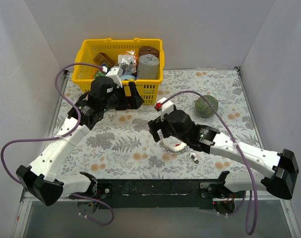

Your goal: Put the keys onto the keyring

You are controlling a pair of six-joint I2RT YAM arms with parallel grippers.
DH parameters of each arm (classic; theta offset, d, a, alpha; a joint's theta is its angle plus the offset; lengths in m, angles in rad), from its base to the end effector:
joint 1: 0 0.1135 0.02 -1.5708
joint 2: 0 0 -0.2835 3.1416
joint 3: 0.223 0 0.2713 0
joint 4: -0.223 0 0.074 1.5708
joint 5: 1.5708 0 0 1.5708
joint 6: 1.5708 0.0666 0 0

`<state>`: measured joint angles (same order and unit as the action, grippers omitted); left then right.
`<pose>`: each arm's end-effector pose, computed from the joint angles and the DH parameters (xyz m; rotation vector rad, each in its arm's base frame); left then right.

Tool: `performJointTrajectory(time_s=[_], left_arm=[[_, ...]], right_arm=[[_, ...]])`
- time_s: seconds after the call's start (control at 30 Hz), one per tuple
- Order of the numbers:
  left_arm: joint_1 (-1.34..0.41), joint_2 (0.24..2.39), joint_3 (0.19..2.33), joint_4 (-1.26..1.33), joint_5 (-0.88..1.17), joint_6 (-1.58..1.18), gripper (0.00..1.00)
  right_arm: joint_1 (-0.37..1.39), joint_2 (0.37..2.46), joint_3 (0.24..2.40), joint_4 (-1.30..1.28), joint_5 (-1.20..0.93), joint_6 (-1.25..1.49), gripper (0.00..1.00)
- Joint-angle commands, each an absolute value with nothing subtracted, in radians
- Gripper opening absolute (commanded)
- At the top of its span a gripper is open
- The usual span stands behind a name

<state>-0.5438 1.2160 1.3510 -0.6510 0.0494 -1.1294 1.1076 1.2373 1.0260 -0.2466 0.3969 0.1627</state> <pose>0.2532 -0.1569 0.4051 -0.6237 2.1820 -1.0187 0.1660 0.2747 0.3247 -0.6871 1.8940 0.4141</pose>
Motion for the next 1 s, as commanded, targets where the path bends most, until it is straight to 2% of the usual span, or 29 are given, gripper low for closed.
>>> performJointTrajectory(time_s=[0.0,0.2,0.4,0.57,0.7,0.97], left_arm=[[-0.537,1.232,1.312,-0.618,0.15,-1.118,0.98],[-0.538,1.348,1.278,-0.623,0.228,-1.124,0.98],[-0.554,1.474,1.215,-0.557,0.293,-1.164,0.98],[-0.595,1.595,1.192,-0.48,0.34,-1.221,0.98],[-0.606,1.683,1.189,-0.411,0.359,-1.258,0.96],[-0.614,1.824,1.204,-0.374,0.391,-1.276,0.8]], right_arm=[[0.898,1.116,0.907,-0.121,0.036,0.228,0.97],[0.466,1.042,0.746,-0.091,-0.268,0.316,0.96],[0.198,1.084,0.631,-0.113,-0.428,0.313,0.96],[0.176,1.155,0.608,-0.124,-0.463,0.301,0.96],[0.176,1.175,0.568,-0.1,-0.482,0.319,0.89],[0.176,1.221,0.485,-0.054,-0.491,0.351,0.79]])
